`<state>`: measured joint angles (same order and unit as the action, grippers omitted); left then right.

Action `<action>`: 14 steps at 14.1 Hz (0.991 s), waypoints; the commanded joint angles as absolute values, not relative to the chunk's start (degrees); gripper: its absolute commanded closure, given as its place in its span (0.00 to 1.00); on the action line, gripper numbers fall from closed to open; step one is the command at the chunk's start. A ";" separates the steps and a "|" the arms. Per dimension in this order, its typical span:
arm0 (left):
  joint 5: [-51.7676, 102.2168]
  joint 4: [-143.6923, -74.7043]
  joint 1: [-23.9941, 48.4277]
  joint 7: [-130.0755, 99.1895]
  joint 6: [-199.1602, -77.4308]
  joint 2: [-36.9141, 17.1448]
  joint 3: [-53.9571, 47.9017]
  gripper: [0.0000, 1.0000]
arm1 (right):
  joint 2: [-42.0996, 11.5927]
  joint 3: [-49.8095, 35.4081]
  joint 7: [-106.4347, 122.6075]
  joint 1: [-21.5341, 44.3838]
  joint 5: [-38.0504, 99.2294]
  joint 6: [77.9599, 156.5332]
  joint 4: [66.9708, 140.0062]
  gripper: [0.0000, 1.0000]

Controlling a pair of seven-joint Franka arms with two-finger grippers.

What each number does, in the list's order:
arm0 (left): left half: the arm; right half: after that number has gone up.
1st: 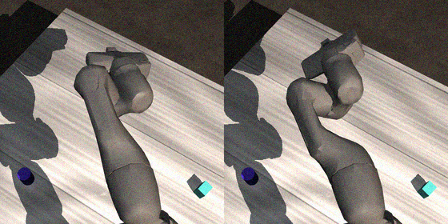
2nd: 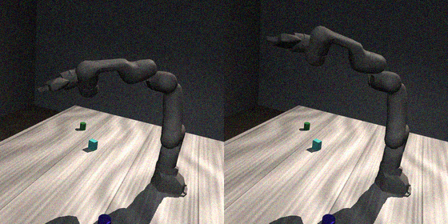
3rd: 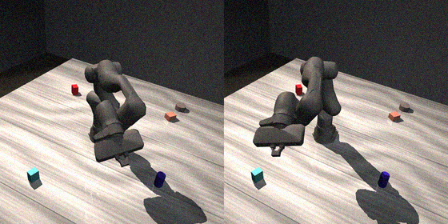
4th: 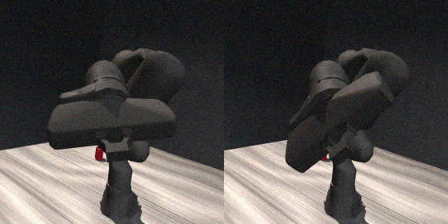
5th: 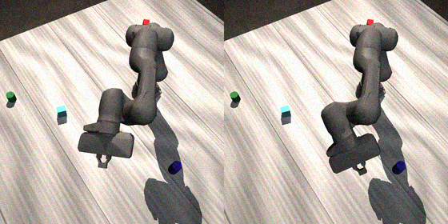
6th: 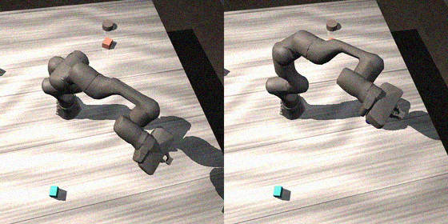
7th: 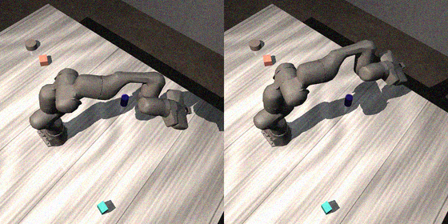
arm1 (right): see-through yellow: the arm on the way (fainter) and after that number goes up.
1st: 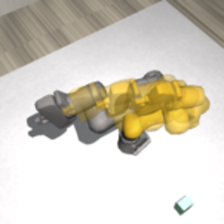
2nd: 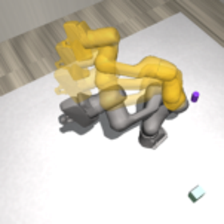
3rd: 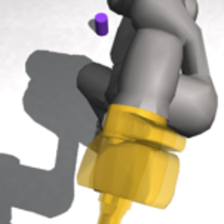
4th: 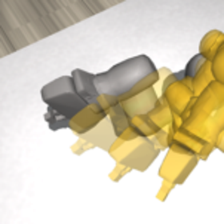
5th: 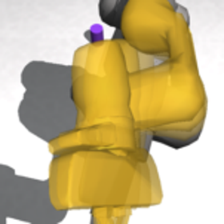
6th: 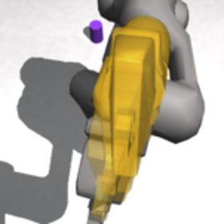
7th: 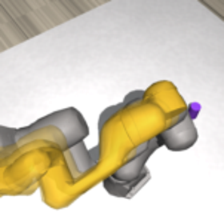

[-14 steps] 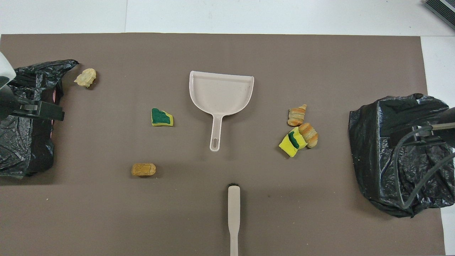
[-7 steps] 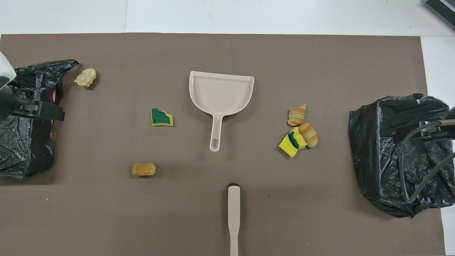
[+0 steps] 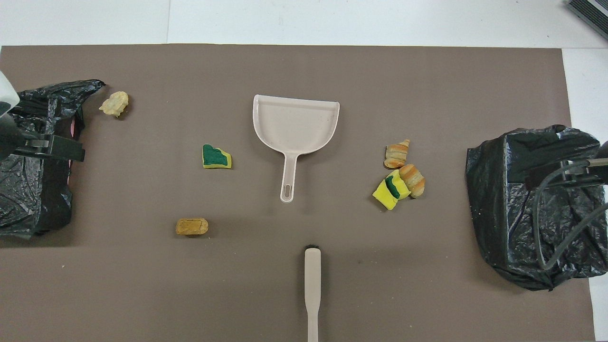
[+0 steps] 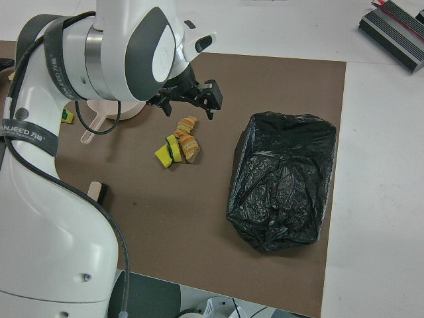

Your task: Sweep and dump trash in bin

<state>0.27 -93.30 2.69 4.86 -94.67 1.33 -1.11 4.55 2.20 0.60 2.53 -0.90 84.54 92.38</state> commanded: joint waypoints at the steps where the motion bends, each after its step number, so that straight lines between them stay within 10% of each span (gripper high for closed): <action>1: 0.70 -93.78 2.73 5.62 -94.83 1.93 -0.35 0.00 | 4.83 1.93 2.37 1.85 -0.26 85.52 92.64 0.00; 14: 1.58 -101.78 17.91 1.43 -95.89 3.52 -1.05 0.00 | 5.36 1.93 2.46 1.85 -0.18 85.52 93.69 0.00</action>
